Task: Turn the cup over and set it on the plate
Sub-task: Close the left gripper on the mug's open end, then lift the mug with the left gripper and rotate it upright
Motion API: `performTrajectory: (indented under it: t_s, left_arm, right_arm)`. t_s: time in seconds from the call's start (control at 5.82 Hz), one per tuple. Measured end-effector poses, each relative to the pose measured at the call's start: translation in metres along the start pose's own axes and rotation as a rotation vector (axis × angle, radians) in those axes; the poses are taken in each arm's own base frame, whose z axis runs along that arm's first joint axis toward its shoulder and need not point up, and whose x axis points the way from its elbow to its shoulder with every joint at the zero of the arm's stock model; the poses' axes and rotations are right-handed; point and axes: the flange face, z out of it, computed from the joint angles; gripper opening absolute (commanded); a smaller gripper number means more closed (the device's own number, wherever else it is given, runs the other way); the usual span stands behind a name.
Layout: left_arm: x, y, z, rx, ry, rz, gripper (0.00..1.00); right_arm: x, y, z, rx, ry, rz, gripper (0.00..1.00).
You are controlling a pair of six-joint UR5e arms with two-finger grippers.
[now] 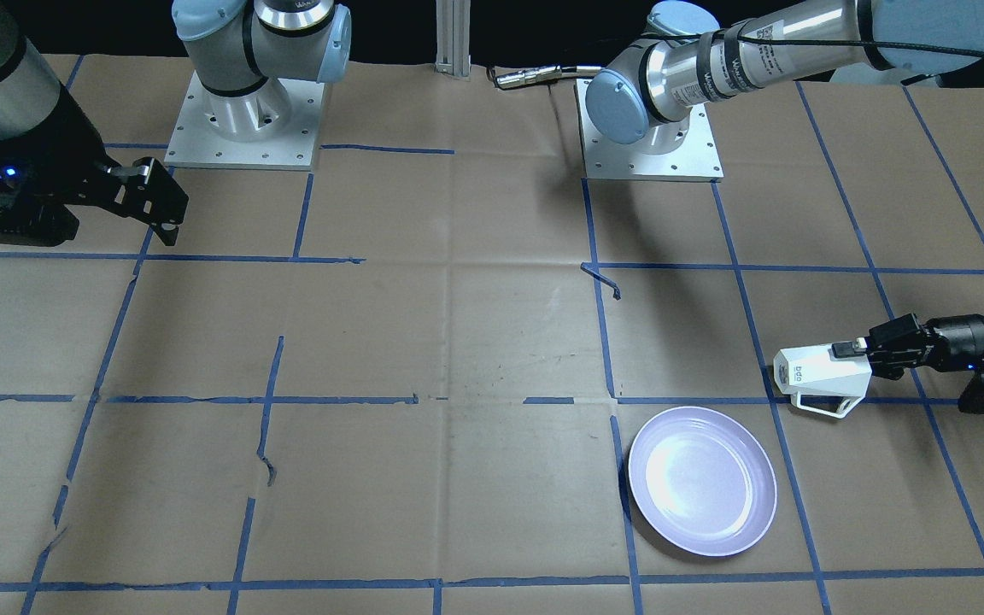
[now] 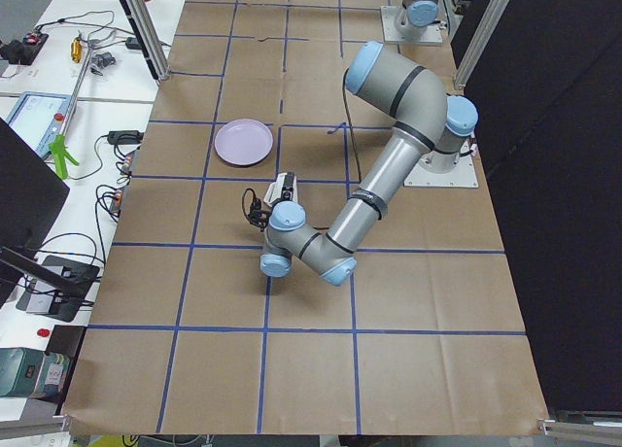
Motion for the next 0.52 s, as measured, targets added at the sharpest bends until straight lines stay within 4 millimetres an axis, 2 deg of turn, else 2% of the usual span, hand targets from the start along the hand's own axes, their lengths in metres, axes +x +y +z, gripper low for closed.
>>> performTrajectory:
  t_s: [0.34, 0.52]
  left_arm:
    - [0.005, -0.006, -0.003, 0.038, -0.014, 0.017, 0.01]
    - [0.025, -0.013, -0.007, 0.084, -0.014, 0.023, 0.01]
  right_arm:
    - [0.0, 0.0, 0.0, 0.0, 0.0, 0.0, 1.0]
    - [0.0, 0.0, 0.0, 0.0, 0.0, 0.0, 1.0]
